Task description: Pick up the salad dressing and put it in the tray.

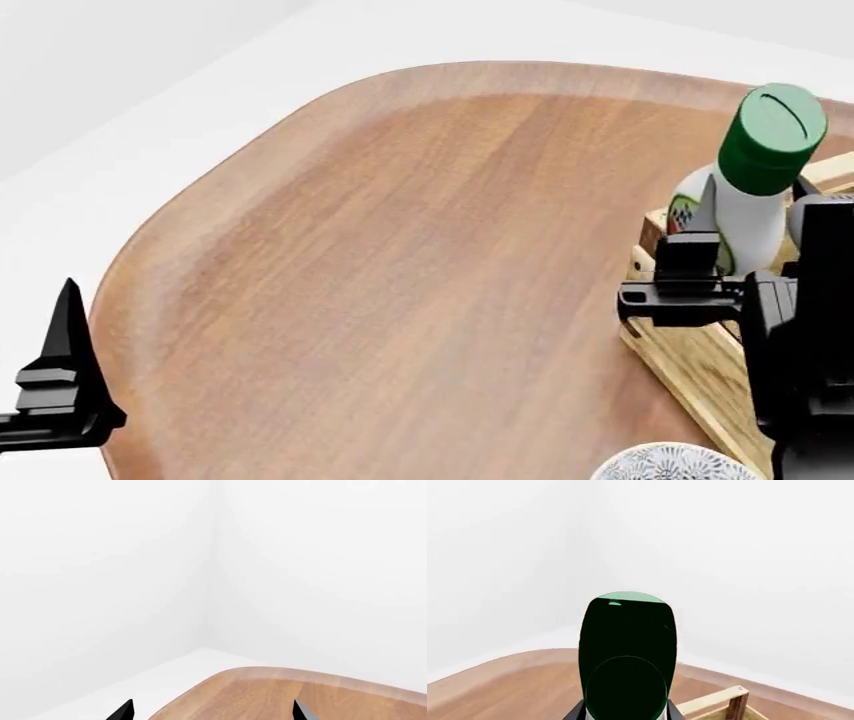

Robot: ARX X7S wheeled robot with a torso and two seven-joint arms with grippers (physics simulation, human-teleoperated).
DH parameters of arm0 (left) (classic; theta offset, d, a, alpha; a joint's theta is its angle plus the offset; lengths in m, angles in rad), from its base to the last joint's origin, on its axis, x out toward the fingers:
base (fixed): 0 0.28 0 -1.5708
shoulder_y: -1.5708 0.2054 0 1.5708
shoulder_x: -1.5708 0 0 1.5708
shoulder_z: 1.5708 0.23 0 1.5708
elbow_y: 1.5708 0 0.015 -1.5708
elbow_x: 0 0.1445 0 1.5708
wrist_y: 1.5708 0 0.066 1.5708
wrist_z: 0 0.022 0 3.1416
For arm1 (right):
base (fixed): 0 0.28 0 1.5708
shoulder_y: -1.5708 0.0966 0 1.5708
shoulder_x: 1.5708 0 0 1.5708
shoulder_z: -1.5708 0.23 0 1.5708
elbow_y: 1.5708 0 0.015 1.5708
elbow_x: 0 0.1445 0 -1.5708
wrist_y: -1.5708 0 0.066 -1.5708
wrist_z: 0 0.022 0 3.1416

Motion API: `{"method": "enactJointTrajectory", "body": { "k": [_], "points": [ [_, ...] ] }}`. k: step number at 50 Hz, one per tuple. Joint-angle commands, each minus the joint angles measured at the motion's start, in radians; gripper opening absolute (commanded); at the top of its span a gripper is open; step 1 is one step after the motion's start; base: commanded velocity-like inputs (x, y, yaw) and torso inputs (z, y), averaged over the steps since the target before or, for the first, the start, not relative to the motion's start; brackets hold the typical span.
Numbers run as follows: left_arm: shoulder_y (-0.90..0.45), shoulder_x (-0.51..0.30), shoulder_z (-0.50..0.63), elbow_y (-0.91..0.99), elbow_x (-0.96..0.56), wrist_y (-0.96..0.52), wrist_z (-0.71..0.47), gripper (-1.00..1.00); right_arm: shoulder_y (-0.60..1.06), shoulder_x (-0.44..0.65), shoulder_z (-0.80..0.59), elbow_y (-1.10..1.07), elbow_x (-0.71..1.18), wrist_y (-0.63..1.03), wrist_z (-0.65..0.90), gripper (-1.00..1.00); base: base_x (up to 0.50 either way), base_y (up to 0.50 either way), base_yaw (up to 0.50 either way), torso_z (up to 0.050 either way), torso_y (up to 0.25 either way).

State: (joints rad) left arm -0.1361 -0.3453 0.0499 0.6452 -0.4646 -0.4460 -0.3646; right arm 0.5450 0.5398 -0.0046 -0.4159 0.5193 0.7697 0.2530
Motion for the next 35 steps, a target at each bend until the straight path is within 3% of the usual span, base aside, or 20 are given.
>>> {"method": "enactJointTrajectory", "body": {
  "k": [1, 16, 35],
  "points": [
    [-0.002, -0.005, 0.001, 0.0, -0.003, -0.001, -0.004, 1.0, 0.088, 0.052, 0.031, 0.105, -0.077, 0.0, 0.022, -1.0, 0.0, 0.0, 0.0, 0.0, 0.0],
    [0.0, -0.007, 0.016, -0.007, 0.008, 0.01, -0.007, 1.0, 0.139, 0.089, 0.001, 0.402, -0.227, -0.202, 0.02, -1.0, 0.0, 0.0, 0.0, 0.0, 0.001],
    [-0.001, -0.011, 0.027, -0.011, 0.012, 0.014, -0.014, 1.0, 0.386, 0.075, -0.016, 1.036, -0.329, -0.429, 0.019, -1.0, 0.0, 0.0, 0.0, 0.0, 0.001]
  ]
}}
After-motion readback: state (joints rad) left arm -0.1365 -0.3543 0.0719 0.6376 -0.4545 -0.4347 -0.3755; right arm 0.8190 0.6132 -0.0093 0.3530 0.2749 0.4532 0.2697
